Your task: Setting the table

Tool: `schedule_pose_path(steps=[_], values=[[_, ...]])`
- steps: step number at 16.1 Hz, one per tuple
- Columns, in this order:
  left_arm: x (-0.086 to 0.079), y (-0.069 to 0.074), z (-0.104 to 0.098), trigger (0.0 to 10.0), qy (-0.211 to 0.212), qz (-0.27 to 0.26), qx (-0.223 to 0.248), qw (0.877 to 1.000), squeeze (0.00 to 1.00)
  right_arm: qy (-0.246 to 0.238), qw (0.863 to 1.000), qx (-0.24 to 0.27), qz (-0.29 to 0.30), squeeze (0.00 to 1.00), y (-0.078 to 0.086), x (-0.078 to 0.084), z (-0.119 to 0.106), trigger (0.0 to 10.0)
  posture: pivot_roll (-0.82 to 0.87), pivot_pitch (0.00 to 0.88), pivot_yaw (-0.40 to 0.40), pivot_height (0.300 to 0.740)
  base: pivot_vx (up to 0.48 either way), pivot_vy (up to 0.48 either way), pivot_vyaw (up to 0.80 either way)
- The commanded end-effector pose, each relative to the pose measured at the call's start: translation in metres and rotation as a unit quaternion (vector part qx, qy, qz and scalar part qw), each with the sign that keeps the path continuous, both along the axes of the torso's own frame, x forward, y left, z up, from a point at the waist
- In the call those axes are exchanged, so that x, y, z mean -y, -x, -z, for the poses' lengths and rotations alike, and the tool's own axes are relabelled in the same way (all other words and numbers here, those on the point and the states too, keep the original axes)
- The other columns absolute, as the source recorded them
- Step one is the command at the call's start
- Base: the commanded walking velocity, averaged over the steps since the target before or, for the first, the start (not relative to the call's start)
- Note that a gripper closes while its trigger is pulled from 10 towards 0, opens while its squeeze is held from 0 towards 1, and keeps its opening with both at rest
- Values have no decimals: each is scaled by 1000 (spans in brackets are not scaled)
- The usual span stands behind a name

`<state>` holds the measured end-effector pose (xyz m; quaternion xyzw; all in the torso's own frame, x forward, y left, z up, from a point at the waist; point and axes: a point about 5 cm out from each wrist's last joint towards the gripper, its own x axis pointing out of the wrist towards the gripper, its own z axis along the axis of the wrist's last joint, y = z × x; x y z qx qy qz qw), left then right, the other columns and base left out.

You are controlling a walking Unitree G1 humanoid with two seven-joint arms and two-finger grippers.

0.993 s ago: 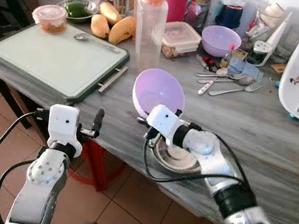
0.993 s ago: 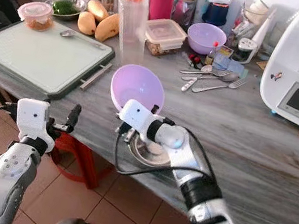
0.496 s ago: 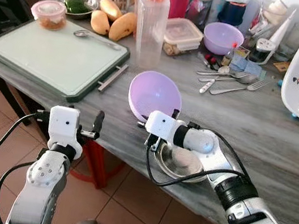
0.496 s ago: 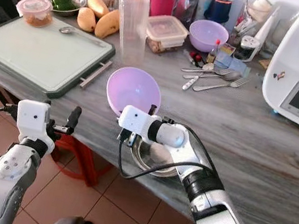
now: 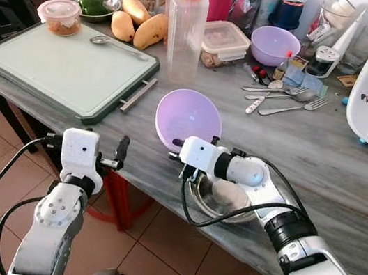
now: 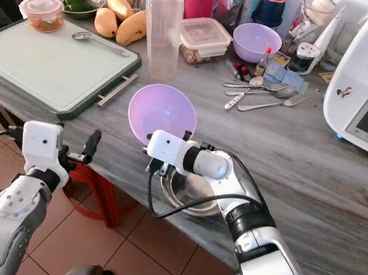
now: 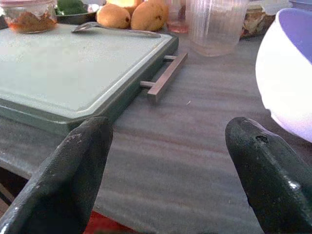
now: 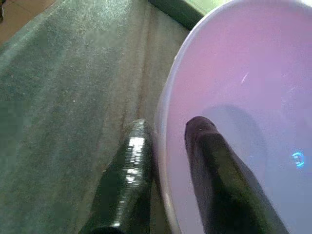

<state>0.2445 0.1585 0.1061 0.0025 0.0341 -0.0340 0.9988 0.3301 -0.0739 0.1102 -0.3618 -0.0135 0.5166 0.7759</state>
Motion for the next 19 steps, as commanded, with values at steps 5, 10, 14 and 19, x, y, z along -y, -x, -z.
schedule_pose_path(steps=[5, 10, 14, 19], values=[[-8, -1, -5, 10000, 0, -5, 29, 1000, 0, -9, 999, 30, -8, 1000, -6, 1, -16, 10000, 59, 50, 35, 740, 0, 0, 0], [-23, 10, -11, 10000, 7, 94, 66, 993, 0, -33, 998, 45, -5, 1000, -5, 7, -25, 10000, 43, 24, 27, 740, 0, 0, 0], [-21, 31, -18, 10000, -36, 201, 90, 975, 0, -50, 997, 55, 10, 1000, -5, 18, -31, 10000, 42, 9, 16, 740, 0, 0, 0], [7, 31, -18, 10000, -42, 242, 126, 961, 0, -98, 990, 85, 56, 1000, -3, 25, -41, 10000, 26, 0, 1, 740, 0, 0, 0]])
